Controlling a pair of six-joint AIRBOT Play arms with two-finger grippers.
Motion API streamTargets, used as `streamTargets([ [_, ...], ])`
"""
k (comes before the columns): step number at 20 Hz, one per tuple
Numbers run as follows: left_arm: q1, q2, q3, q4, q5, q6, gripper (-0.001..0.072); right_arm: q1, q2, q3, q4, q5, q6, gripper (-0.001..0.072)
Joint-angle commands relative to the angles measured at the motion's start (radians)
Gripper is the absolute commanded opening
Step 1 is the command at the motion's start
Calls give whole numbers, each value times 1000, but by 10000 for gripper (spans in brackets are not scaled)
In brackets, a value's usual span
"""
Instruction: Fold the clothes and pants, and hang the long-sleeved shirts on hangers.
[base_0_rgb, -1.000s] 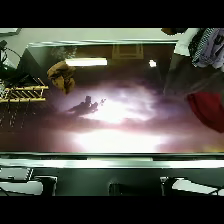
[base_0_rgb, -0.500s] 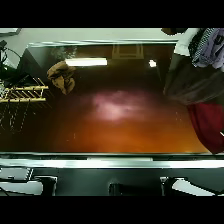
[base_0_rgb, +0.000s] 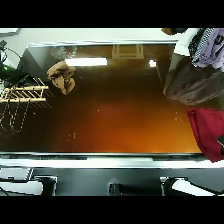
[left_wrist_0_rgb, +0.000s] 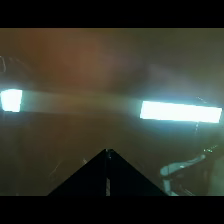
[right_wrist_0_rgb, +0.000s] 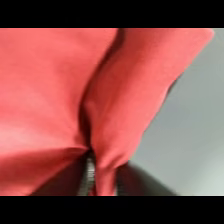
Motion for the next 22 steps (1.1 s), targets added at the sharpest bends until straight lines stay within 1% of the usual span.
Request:
streamTargets([
  [1, 1, -1, 0, 0, 2, 0, 15, 0, 0, -3, -62, -67, 74, 366],
  [2, 0, -1, 0, 0, 2, 0, 15, 0, 0, -3, -96, -90, 93, 499],
  [3, 0, -1, 0, 0, 1, 0, 15, 0, 1, -2, -128, -110, 97, 526],
  [4, -2, -1, 0, 0, 1, 0, 15, 0, 3, 3, -152, -121, 96, 516],
  [5, -2, -1, 0, 1, 2, 0, 15, 0, 11, 22, -147, -114, 97, 466],
  [6, -4, -1, 0, 1, 2, 0, 15, 3, 23, 61, -102, -81, 98, 368],
  [7, -3, -1, 0, 1, 4, 0, 15, 12, 40, 111, -21, -23, 84, 277],
  [8, -3, -1, 0, 4, 12, 0, 14, 31, 61, 167, 95, 64, 55, 182],
  [9, -4, -1, 0, 10, 21, 1, 14, 65, 83, 224, 252, 187, 5, 166],
  [10, -11, 0, 0, 24, 26, 18, 14, 119, 95, 277, 405, 305, -64, 130],
  [11, -23, 4, -5, 46, 29, 45, 13, 193, 95, 325, 507, 372, -106, 129],
  [12, -39, 16, -24, 73, 36, 66, 13, 294, 95, 360, 542, 408, -122, 113],
  [13, -56, 34, -53, 95, 51, 80, 13, 399, 95, 376, 534, 413, -122, 103],
  [14, -75, 64, -98, 117, 76, 84, 13, 512, 95, 377, 525, 403, -122, 28],
  [16, -108, 153, -225, 127, 158, 108, 13, 722, 90, 377, 493, 369, -122, 31],
  [19, -141, 332, -463, 145, 287, 120, 13, 970, 90, 377, 386, 329, -121, 31],
  [20, -143, 390, -537, 150, 317, 121, 13, 1028, 90, 377, 367, 324, -122, 31],
  [22, -142, 470, -631, 182, 332, 128, 14, 1098, 90, 377, 354, 331, -122, 33],
])
